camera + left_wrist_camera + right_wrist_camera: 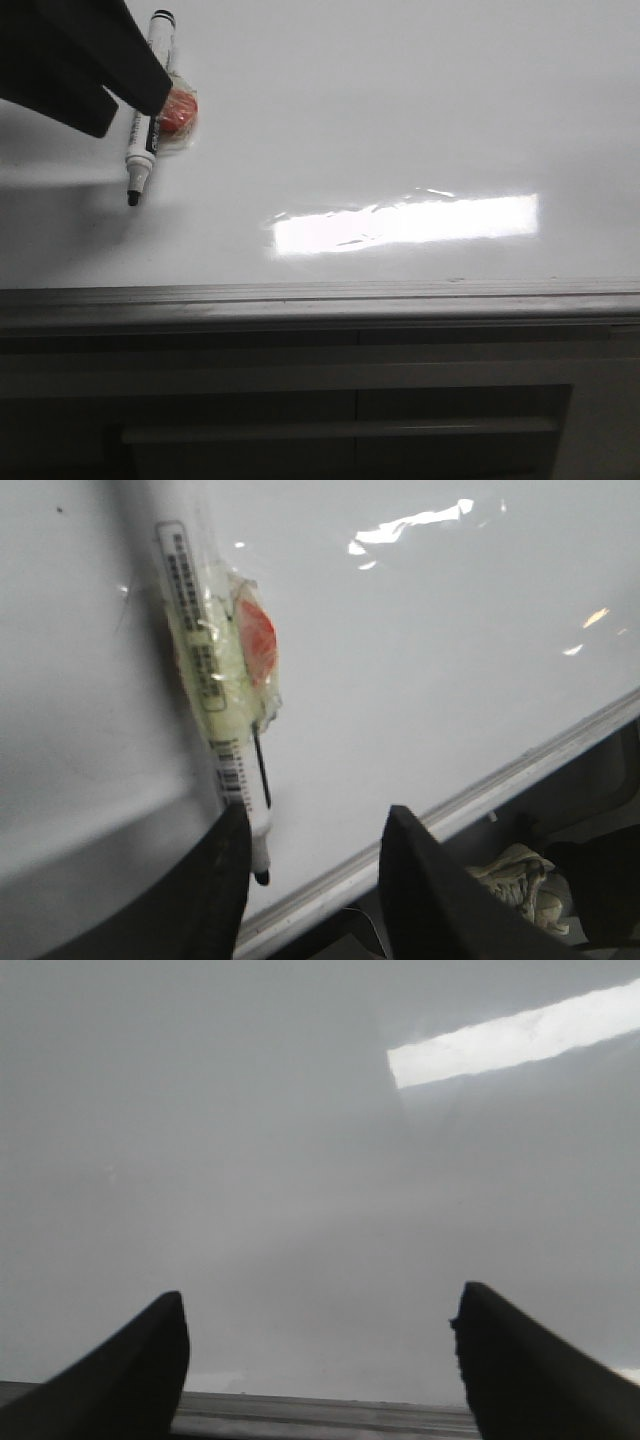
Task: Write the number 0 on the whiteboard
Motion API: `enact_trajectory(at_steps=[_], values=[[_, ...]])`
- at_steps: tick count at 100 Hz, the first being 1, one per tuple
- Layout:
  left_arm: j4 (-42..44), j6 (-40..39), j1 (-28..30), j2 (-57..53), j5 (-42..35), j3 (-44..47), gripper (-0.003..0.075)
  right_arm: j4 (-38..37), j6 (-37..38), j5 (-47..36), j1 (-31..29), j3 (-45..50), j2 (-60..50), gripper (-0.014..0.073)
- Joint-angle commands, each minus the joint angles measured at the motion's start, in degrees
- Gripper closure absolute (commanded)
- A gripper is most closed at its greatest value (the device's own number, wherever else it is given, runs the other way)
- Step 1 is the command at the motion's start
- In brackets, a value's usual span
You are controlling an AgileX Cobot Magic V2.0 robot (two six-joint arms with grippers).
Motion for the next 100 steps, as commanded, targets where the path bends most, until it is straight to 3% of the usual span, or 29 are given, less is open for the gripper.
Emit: enact_trajectory(at_steps=[1, 25, 35, 45, 64, 74, 86, 93, 100], values=[[-0.32, -0.91, -0.5, 0.75, -4.59, -1.91, 0.0435, 0.15, -0.73, -3.53, -0.2, -2.16, 0.85, 0.0108], [0.36, -0.91, -0.5, 5.57, -5.95, -1.91, 0.047, 0.15, -0.73, -3.53, -0.2, -2.16, 0.85, 0.0108], [1.11, -0.91, -0.5, 6.4, -5.55, -1.91, 0.0582, 0.15, -0.73, -3.05, -0.2, -2.25, 0.85, 0.0108], [3.11, -0.91, -0.5, 6.48, -6.22, -1.91, 0.0741, 0.52, -0.73, -2.64, -0.2, -2.39, 0.85, 0.0109], [4.45, -0.91, -0.61, 6.16, -6.78, -1.91, 0.074, 0.78, -2.22, -0.99, -0.2, -3.75, 0.85, 0.0109], [3.51, 4.06, -3.25, 3.34, -6.5, -1.91, 0.074, 5.16, -15.9, 5.11, 0.74, -7.83, 0.85, 0.0117], [3.64, 21.34, -10.12, -2.02, -3.93, -2.11, 0.074, 19.41, -44.47, 16.22, 3.14, -13.95, 2.33, 0.0179], [5.19, 32.01, -14.64, -4.74, -0.61, -2.56, 0.074, 25.26, -51.28, 21.84, 4.57, -16.68, 5.32, 0.0209], [9.59, 38.77, -19.47, -6.88, 2.78, -2.71, 0.074, 26.44, -51.58, 22.53, 8.41, -18.69, 8.92, 0.0211]])
